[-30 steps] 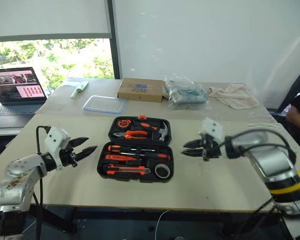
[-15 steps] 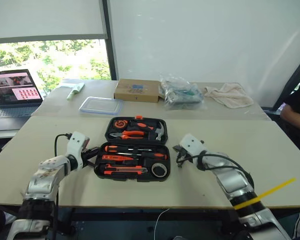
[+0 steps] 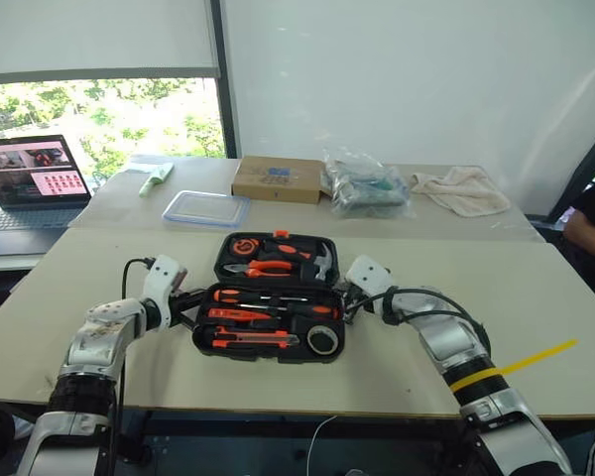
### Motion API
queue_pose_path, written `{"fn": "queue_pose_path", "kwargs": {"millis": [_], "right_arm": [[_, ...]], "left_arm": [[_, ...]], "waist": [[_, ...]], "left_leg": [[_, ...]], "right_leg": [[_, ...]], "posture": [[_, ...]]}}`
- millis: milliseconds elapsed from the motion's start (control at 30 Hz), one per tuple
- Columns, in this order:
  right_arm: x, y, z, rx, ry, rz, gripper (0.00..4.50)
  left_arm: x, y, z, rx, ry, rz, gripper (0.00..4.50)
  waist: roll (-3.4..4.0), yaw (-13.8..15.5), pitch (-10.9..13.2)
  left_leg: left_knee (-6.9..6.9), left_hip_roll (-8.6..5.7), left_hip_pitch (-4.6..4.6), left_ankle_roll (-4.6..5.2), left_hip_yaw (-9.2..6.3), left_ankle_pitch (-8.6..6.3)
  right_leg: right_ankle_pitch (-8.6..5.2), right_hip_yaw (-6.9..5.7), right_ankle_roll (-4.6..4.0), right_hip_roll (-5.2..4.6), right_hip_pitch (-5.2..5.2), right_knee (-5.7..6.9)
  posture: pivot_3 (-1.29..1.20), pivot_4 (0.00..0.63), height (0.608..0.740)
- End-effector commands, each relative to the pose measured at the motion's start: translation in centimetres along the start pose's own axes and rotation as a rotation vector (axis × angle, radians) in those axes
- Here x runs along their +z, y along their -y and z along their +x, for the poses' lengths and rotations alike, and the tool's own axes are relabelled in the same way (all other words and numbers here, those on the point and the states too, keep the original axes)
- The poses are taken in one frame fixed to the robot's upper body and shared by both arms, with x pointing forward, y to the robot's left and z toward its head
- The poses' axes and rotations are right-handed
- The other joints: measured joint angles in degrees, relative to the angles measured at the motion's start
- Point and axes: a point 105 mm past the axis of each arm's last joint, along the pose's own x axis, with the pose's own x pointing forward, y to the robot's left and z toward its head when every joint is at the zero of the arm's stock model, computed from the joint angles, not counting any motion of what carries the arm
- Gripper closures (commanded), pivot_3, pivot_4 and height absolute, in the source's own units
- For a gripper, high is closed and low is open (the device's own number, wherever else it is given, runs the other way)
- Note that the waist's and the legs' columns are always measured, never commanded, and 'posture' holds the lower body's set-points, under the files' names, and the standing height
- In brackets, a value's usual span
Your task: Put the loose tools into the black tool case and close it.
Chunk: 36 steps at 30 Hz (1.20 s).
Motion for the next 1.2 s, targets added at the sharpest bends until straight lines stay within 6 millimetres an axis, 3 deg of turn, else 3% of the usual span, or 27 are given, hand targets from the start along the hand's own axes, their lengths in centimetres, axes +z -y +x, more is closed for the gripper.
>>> {"fn": "queue_pose_path", "kwargs": {"millis": [33,167,300,767,1033,1200], "right_arm": [[1.5,-1.2,-0.1,0.092,0.050,-0.004,4.50],[0.4,-1.1,-1.7,0.117,0.011,-0.003,4.50],[-0.4,-0.8,-3.0,0.115,-0.018,-0.011,4.50],[-3.2,0.3,-6.2,0.072,-0.102,0.004,4.50],[-3.5,0.0,-6.5,0.075,-0.112,0.008,4.50],[-3.6,-1.1,-6.7,0.105,-0.114,0.036,4.50]], "left_arm": [[0.1,3.8,2.1,-0.186,0.002,0.037,4.41],[-0.5,6.4,2.8,-0.298,-0.016,0.055,4.41],[-0.9,7.7,3.1,-0.328,-0.018,0.050,4.41],[-0.1,10.9,4.2,-0.394,0.037,0.024,4.41],[0.4,8.9,4.2,-0.290,0.051,0.081,4.41],[1.2,8.8,4.8,-0.296,0.071,0.075,4.41]], "waist": [[0.00,0.16,0.00],[0.04,0.71,-0.04],[0.09,0.91,-0.08],[0.12,1.48,-0.11],[0.12,1.41,-0.11],[0.11,1.44,-0.10]], "left_leg": [[0.00,0.00,0.00,0.00,0.01,0.00],[0.01,-0.04,0.01,0.04,0.01,-0.03],[-0.02,-0.06,0.34,0.19,0.00,-0.12],[0.03,-0.21,0.74,0.63,-0.40,-0.38],[0.01,-0.18,0.78,0.63,-0.54,-0.39],[0.02,-0.18,0.80,0.64,-0.60,-0.39]], "right_leg": [[0.00,0.00,0.00,0.00,0.01,0.00],[-0.01,-0.02,0.02,-0.01,0.12,-0.05],[-0.09,-0.08,0.15,-0.02,0.77,-0.39],[-0.18,-0.05,0.42,-0.22,1.59,-0.81],[-0.18,-0.01,0.47,-0.18,1.59,-0.81],[-0.18,0.00,0.47,-0.19,1.59,-0.81]], "posture": [[0.00,0.150,0.740],[0.00,0.150,0.740],[0.00,0.150,0.740],[0.00,0.150,0.740],[0.00,0.150,0.740],[0.00,0.150,0.740]]}}
